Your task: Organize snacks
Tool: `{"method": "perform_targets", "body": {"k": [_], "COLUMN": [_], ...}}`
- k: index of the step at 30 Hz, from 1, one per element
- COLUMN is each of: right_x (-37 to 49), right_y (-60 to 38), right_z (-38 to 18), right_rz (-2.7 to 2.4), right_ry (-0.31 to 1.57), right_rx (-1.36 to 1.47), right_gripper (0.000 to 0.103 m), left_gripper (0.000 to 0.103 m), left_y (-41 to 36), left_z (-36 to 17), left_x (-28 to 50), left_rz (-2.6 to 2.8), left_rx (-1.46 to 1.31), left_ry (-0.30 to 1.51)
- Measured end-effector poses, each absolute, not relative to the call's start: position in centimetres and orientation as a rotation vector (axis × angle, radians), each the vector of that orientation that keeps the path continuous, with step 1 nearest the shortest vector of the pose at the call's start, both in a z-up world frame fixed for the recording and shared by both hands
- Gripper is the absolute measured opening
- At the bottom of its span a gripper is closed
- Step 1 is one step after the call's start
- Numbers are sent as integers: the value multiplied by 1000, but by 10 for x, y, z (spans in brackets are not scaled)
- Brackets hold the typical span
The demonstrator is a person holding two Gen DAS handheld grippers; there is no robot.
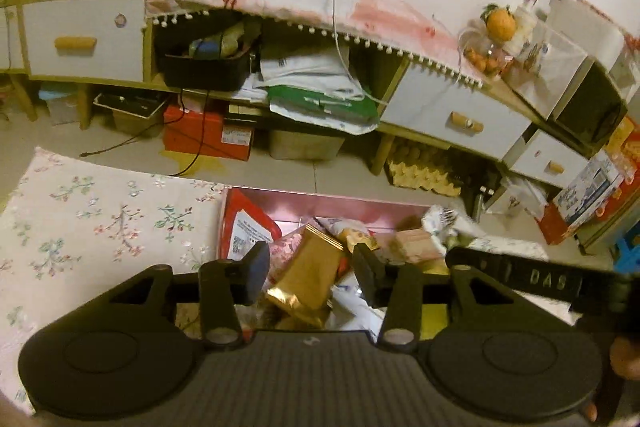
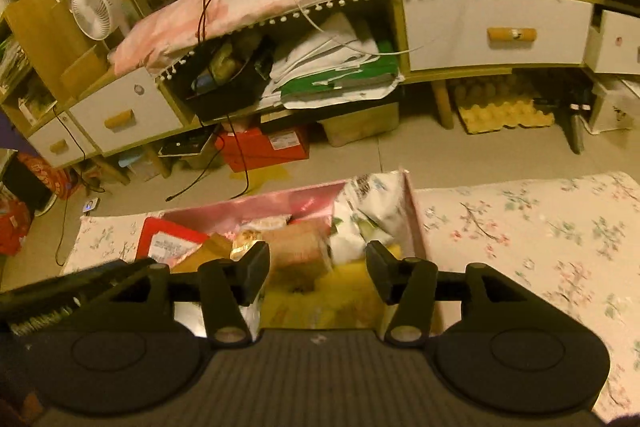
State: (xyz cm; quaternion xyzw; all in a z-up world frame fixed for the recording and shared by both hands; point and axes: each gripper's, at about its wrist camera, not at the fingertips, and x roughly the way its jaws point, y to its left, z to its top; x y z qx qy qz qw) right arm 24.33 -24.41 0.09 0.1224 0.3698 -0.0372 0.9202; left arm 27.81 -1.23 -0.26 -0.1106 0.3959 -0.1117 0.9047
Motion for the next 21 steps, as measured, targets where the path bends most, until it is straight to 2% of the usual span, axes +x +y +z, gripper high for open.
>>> {"method": "perform_targets", "body": {"k": [13,21], "right_x": [138,82], "right_y": [-209,-177], "right_z": [41,43], "right_rz": [-46,-15], "right_ry": [758,725], "right_rx": [206,88], "right_gripper": [55,61], "left_gripper": [56,68], "left_y": [-10,-15], "left_z": [46,48], "left_x": [163,101], "left_rz": [-115,-102], "left_rx": [-169,-126], "left_ry": [799,757]}}
